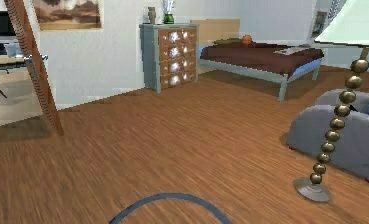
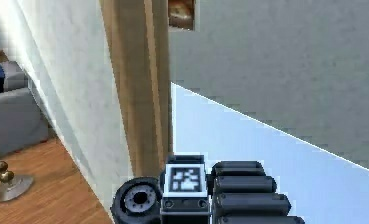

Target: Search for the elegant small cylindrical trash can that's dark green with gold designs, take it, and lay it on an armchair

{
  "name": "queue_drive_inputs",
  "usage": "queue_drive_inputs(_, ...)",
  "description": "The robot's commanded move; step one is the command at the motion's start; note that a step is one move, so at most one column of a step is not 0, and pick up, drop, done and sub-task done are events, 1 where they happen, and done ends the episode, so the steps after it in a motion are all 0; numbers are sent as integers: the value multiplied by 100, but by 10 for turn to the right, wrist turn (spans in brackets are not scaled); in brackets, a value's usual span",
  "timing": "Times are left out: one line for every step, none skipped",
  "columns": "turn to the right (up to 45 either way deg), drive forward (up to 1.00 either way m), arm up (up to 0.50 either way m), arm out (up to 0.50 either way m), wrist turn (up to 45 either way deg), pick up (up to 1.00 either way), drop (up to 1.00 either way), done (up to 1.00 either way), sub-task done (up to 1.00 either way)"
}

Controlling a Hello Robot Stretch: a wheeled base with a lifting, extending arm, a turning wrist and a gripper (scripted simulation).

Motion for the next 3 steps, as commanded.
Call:
queue_drive_inputs(60,0,0,0,0,0,0,0,0)
queue_drive_inputs(0,100,0,0,0,0,0,0,0)
queue_drive_inputs(0,65,0,0,0,0,0,0,0)
